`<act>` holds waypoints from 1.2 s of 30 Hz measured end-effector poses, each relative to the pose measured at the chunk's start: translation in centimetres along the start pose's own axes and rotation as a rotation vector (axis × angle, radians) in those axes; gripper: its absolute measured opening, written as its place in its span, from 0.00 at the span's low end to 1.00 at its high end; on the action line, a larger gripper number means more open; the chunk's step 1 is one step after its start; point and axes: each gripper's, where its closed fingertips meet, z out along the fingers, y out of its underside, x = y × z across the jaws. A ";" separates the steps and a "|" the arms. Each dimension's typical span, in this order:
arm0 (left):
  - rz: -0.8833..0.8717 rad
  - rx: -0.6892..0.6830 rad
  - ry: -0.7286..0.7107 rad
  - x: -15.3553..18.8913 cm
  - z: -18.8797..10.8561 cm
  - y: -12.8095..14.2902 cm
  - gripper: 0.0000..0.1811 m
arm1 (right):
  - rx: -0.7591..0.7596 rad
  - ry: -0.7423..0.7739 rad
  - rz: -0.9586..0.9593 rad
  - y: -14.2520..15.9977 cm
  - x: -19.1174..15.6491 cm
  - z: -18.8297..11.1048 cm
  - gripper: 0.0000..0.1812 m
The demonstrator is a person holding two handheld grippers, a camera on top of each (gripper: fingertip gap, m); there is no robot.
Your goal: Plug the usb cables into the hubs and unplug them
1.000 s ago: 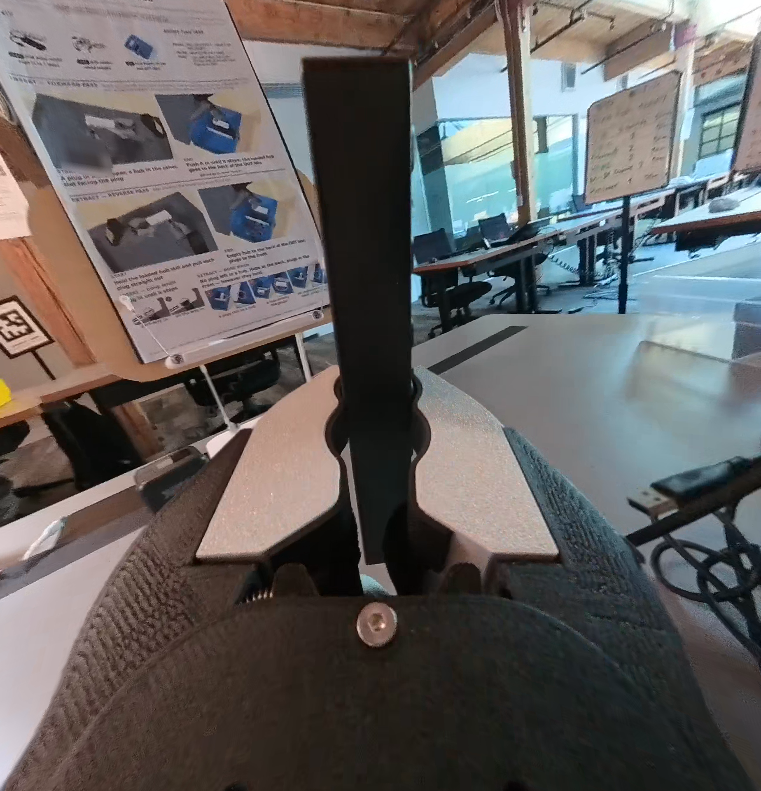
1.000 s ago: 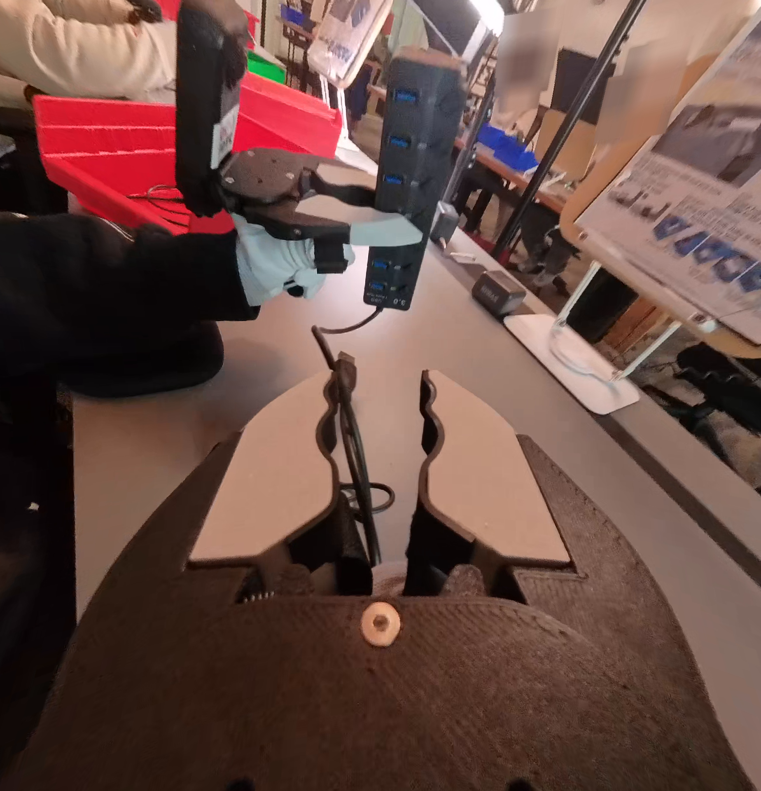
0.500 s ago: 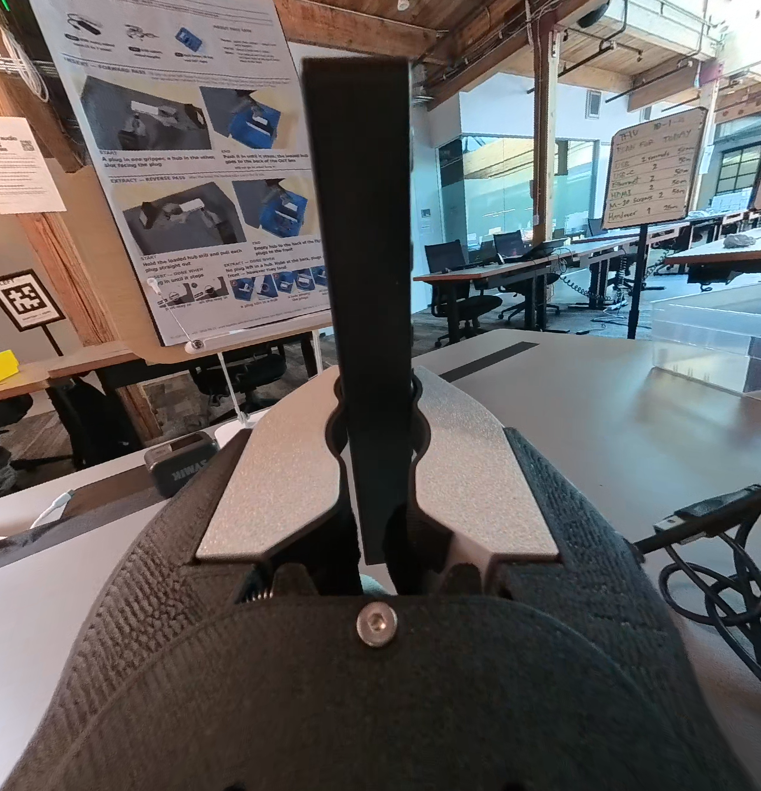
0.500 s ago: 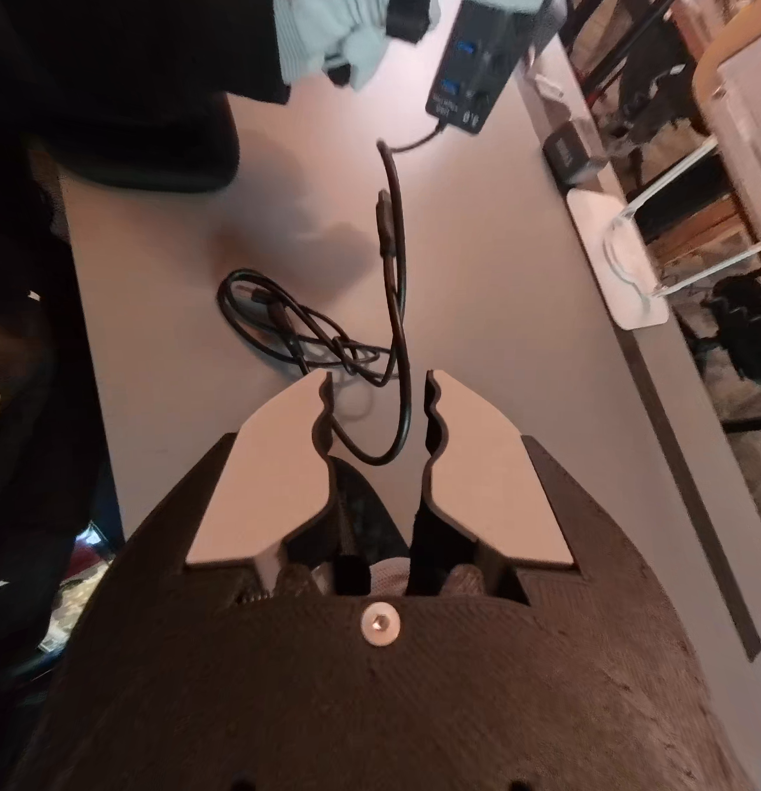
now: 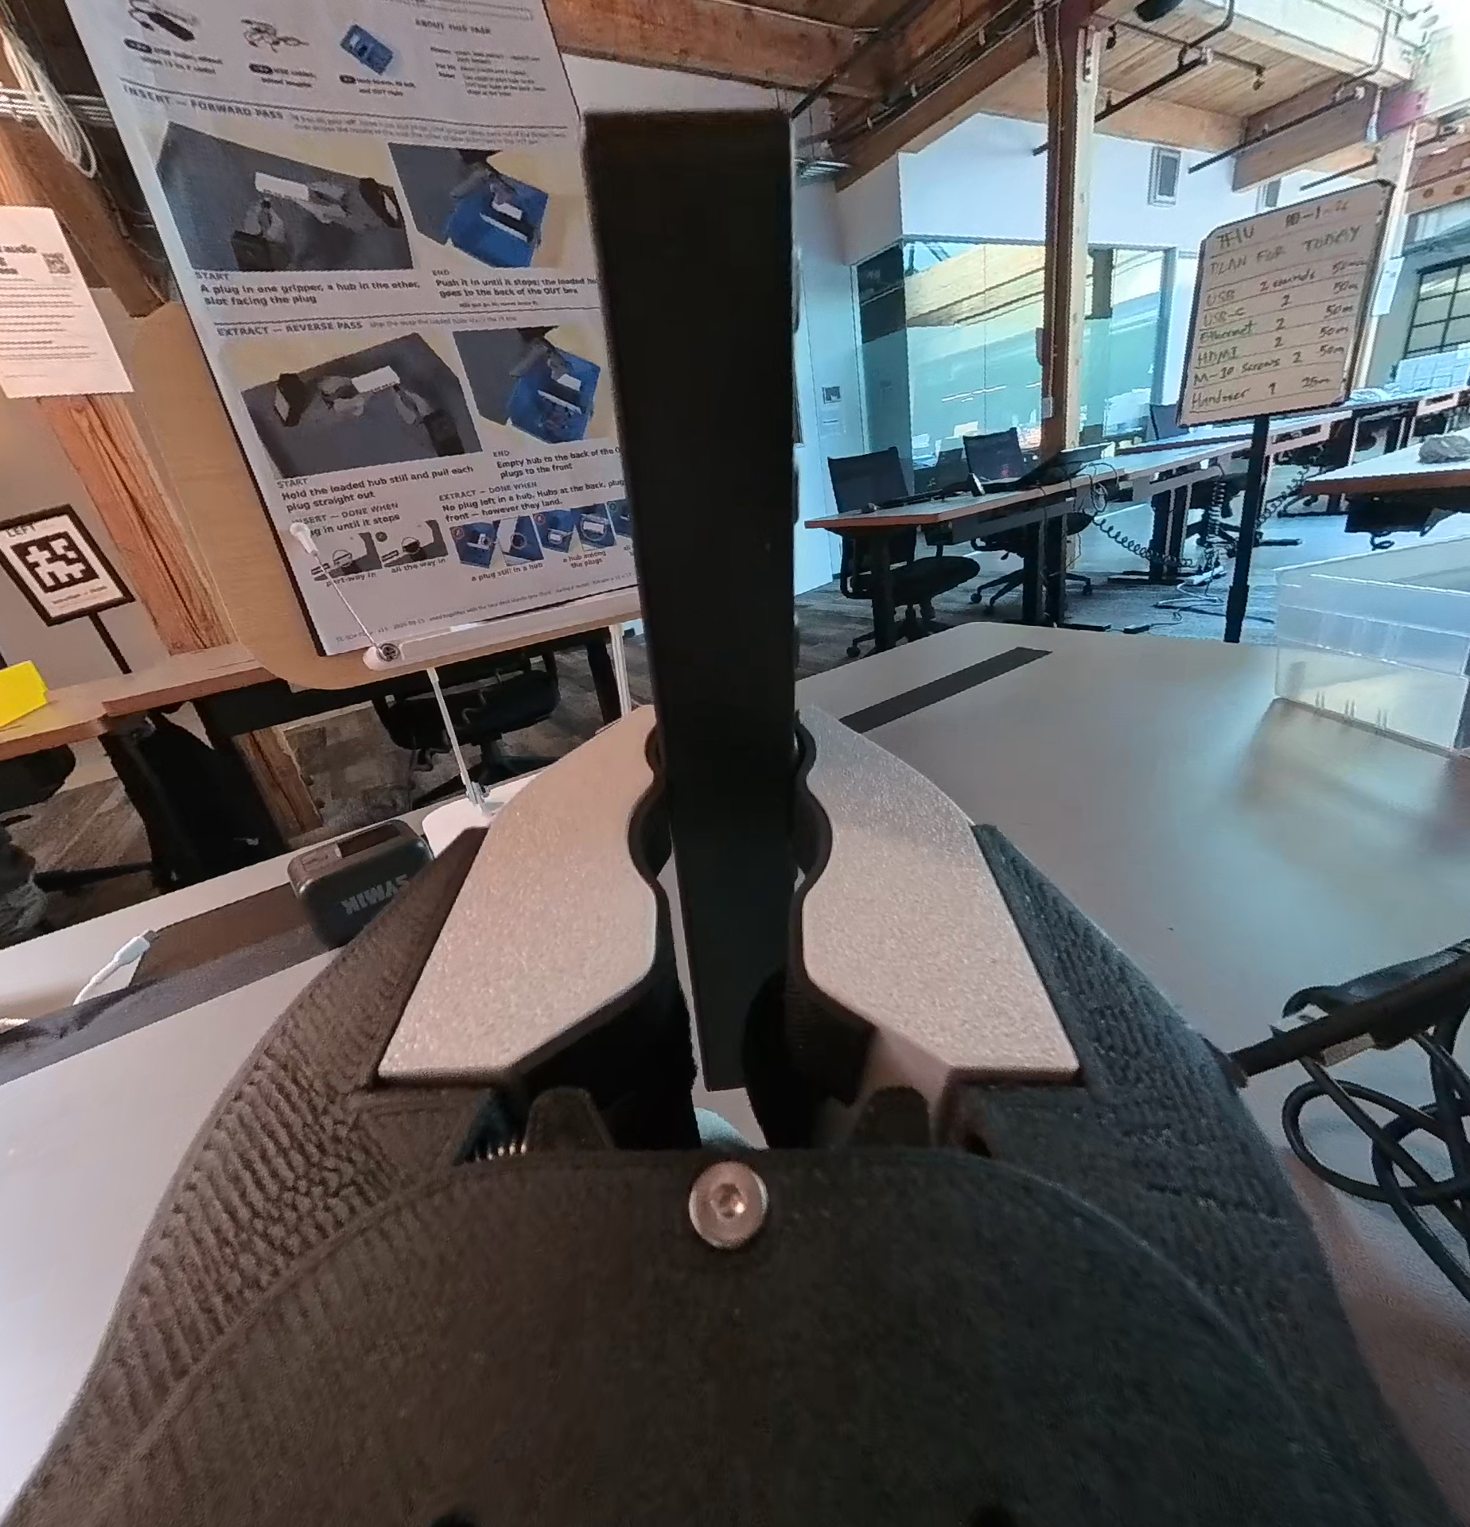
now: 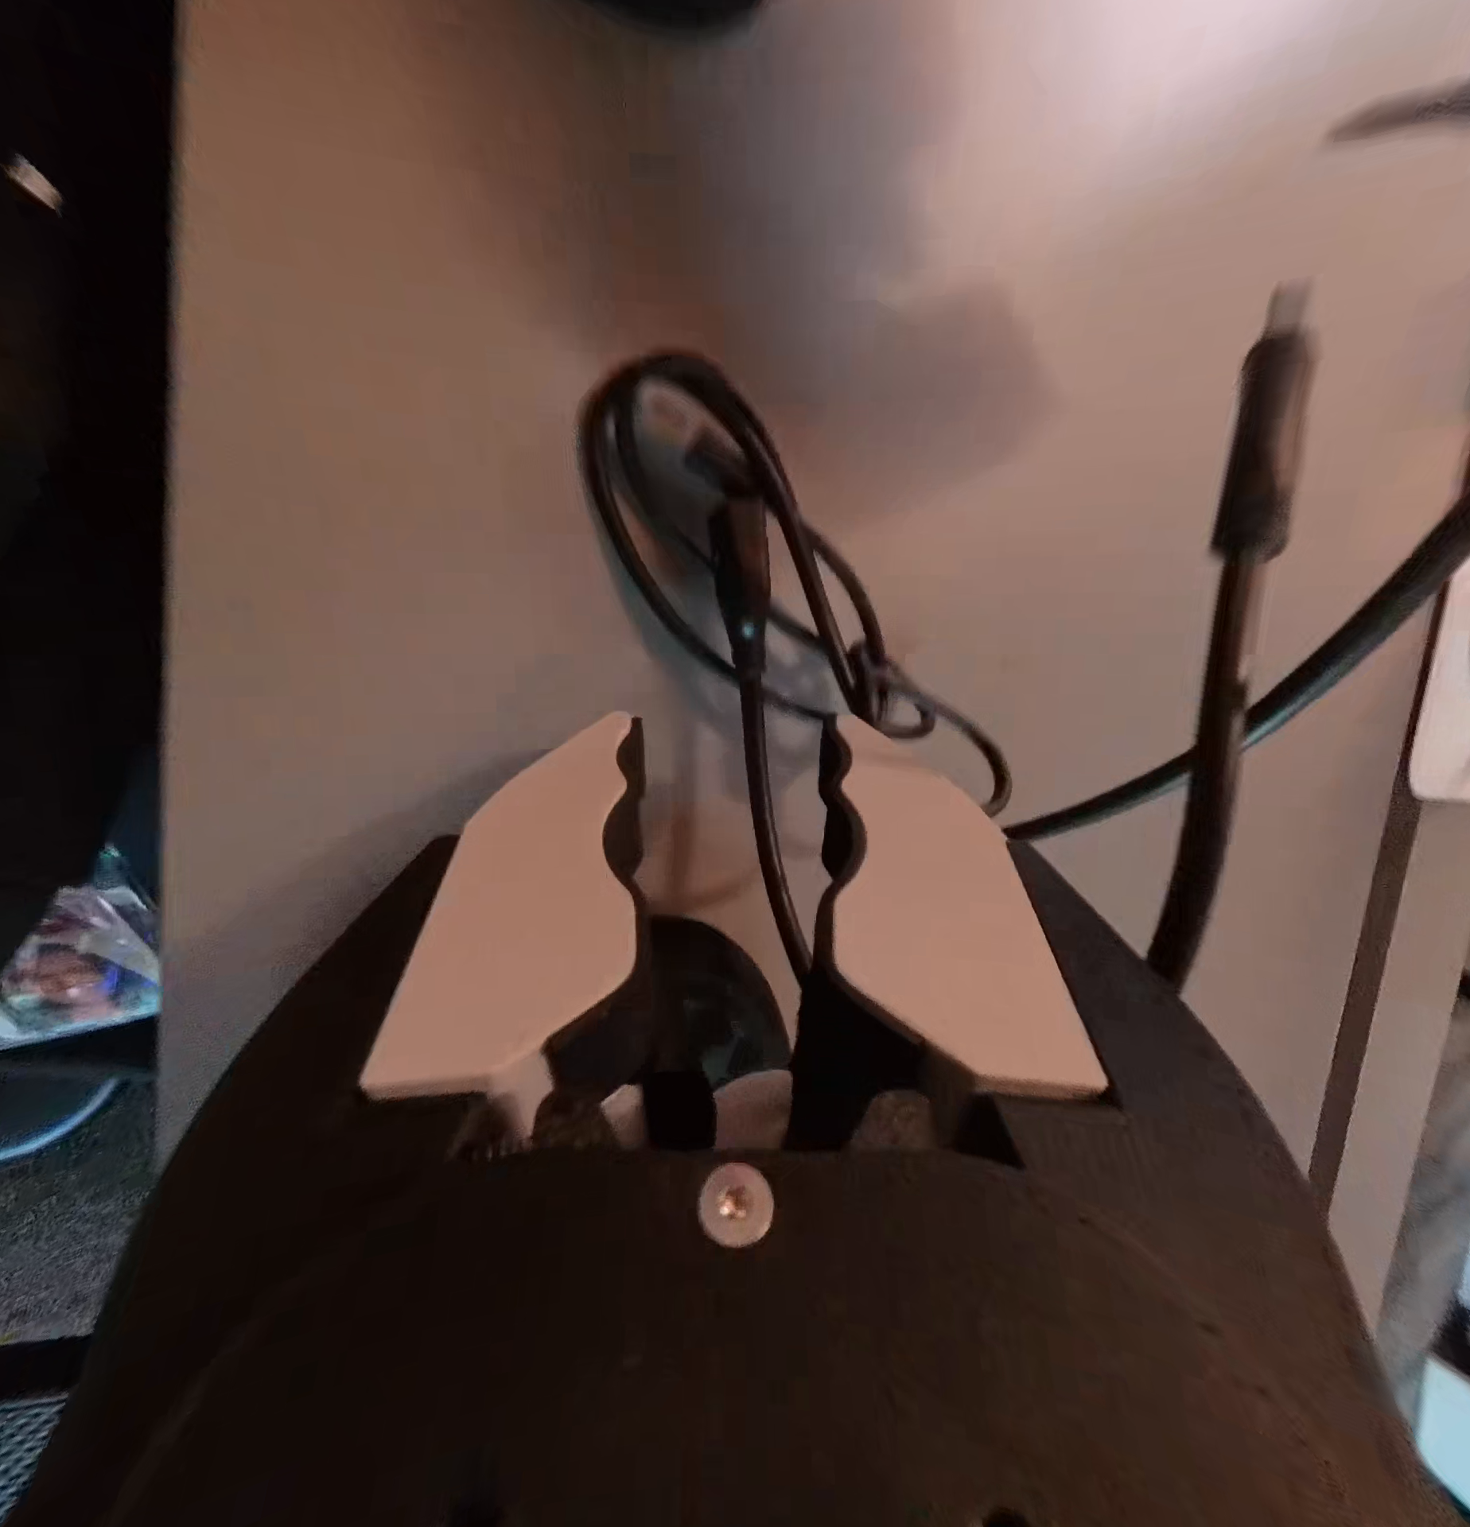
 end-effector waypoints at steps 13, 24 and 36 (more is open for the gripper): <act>-0.011 -0.006 -0.026 -0.7 -0.1 0.0 0.14 | -0.113 0.100 -0.121 2.3 1.6 -1.1 0.03; -0.059 -0.011 -0.054 -1.6 -0.2 0.4 0.14 | 0.115 0.495 -0.172 -0.8 3.7 -14.1 0.03; -0.003 -0.016 -0.010 -0.3 0.1 0.4 0.14 | 0.416 0.851 0.267 9.0 4.5 -27.9 0.03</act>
